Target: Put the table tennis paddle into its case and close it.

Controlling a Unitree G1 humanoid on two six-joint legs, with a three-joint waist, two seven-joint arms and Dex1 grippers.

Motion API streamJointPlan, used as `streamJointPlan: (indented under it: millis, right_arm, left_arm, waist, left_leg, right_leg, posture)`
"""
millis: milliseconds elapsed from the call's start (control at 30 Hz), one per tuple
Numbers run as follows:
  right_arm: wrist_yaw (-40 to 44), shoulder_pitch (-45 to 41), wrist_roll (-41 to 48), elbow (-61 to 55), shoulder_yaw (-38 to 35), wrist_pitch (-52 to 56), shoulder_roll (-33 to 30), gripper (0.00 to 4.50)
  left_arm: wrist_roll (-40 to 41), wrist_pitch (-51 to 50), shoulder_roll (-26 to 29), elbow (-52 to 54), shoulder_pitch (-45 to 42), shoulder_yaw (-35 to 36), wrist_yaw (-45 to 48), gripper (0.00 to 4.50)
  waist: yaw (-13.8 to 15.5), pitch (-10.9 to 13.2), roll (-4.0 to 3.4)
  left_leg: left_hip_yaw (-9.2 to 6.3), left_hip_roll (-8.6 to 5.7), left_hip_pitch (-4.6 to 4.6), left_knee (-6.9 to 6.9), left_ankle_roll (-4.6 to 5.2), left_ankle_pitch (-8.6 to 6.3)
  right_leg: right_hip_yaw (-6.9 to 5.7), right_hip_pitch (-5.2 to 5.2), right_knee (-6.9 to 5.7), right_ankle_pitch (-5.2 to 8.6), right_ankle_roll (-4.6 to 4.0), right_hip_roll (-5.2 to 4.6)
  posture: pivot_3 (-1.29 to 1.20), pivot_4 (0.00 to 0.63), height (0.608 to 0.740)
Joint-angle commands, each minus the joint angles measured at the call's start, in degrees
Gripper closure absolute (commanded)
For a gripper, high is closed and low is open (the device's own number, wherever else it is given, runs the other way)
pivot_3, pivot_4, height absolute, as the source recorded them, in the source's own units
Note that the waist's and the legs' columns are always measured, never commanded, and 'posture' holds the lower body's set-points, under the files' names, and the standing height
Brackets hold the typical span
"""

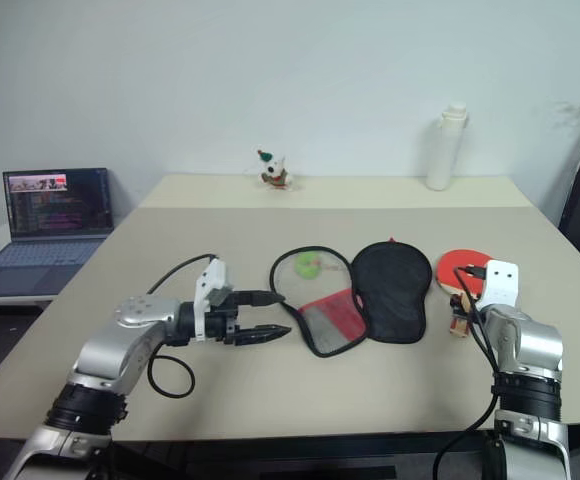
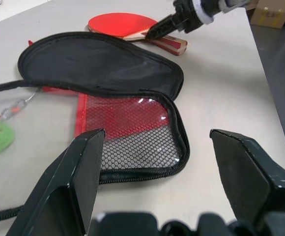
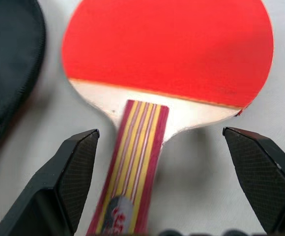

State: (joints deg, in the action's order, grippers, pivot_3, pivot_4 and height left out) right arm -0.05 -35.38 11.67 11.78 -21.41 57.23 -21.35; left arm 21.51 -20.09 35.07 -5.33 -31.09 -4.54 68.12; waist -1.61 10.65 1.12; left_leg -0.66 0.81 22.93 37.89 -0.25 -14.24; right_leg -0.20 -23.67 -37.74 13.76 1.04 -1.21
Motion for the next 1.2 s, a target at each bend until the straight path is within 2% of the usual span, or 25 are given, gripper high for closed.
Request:
streamJointPlan:
  millis: [33,200,233,300,533,633,833,967,1100,1200]
  right_arm:
    - [0.0,-1.7,-0.6,2.3,0.2,-2.5,-0.8,0.06]
    - [0.4,-3.0,-1.0,6.1,1.4,-4.2,-0.9,0.06]
    - [0.5,-3.5,-1.1,7.2,1.5,-4.7,-1.0,0.23]
    - [0.6,-4.1,-1.4,9.1,1.7,-5.7,-1.3,0.64]
    - [2.5,-5.6,-2.5,14.8,3.4,-8.4,-3.8,2.74]
    - [3.3,-5.8,-2.5,15.8,3.8,-8.9,-4.9,3.38]
    - [2.3,-6.7,-1.8,17.0,1.5,-10.7,-6.5,3.39]
    - [1.8,-8.2,-0.6,13.9,-1.1,-9.5,-8.0,3.39]
    - [1.5,-9.4,1.3,6.8,-3.7,-5.2,-9.9,3.39]
    - [0.7,-9.1,3.5,-1.5,-4.9,0.8,-8.7,3.39]
  left_arm:
    - [0.0,0.9,-0.1,0.7,-0.7,0.5,-0.1,0.76]
    - [0.0,0.8,-0.1,1.1,-0.1,0.8,-0.5,0.76]
    - [0.0,0.7,-0.1,1.3,0.1,0.8,-0.6,0.76]
    - [0.1,0.6,-0.1,1.6,0.2,0.9,-0.8,0.76]
    - [0.2,0.5,0.1,2.2,0.7,0.9,-1.3,0.76]
    - [0.3,0.4,0.2,2.4,0.9,0.9,-1.4,0.76]
    - [0.2,0.4,0.3,2.6,1.1,0.9,-1.5,0.76]
    - [0.3,0.3,0.5,2.8,1.4,1.1,-1.5,0.76]
    - [0.4,0.1,0.8,3.1,1.7,1.2,-1.4,0.76]
    - [0.6,0.0,1.1,3.2,1.8,1.3,-1.2,0.76]
  waist:
    - [0.0,0.0,0.0]
    - [-0.1,0.0,0.0]
    - [-0.1,0.0,0.01]
    - [-0.1,0.0,0.01]
    - [-0.2,0.0,0.05]
    - [-0.2,0.0,0.06]
    - [-0.1,-0.1,0.09]
    - [0.1,0.0,0.08]
    - [0.0,0.0,-0.03]
    - [-0.4,0.0,-0.07]
  left_leg:
    - [0.01,0.0,0.0,0.0,0.0,0.0]
    - [0.08,0.01,-0.04,0.03,0.0,0.0]
    - [0.12,0.01,-0.05,0.03,0.0,0.0]
    - [0.24,0.01,-0.11,0.04,0.0,0.0]
    - [0.68,0.02,-0.23,0.03,0.01,0.0]
    - [0.78,0.0,-0.23,0.05,0.01,0.0]
    - [0.83,-0.04,-0.22,0.08,0.01,0.0]
    - [0.84,-0.08,-0.15,0.09,0.01,0.0]
    - [1.0,-0.1,0.22,0.01,0.01,-0.01]
    - [1.03,-0.04,0.23,-0.05,0.04,-0.02]
  right_leg:
    - [0.02,0.0,0.0,0.0,0.0,0.0]
    - [0.11,0.0,-0.01,-0.01,0.02,0.0]
    - [0.14,0.01,-0.01,-0.01,0.02,0.01]
    - [0.26,0.01,-0.02,-0.02,0.04,0.02]
    - [0.91,0.01,-0.01,-0.1,0.18,0.04]
    - [1.04,0.01,0.07,-0.18,0.31,0.02]
    - [1.1,0.01,0.11,-0.23,0.39,-0.02]
    - [1.11,-0.03,0.13,-0.23,0.41,-0.07]
    - [1.15,-0.53,0.08,-0.25,0.4,-0.07]
    - [1.18,-0.59,0.07,-0.34,0.23,-0.03]
  posture:
    - [0.0,0.15,0.74]
    - [0.0,0.15,0.74]
    - [0.0,0.15,0.74]
    - [0.0,0.15,0.74]
    - [0.0,0.15,0.74]
    - [0.0,0.15,0.74]
    - [0.0,0.15,0.74]
    - [0.0,0.15,0.74]
    - [0.0,0.15,0.74]
    - [0.0,0.15,0.74]
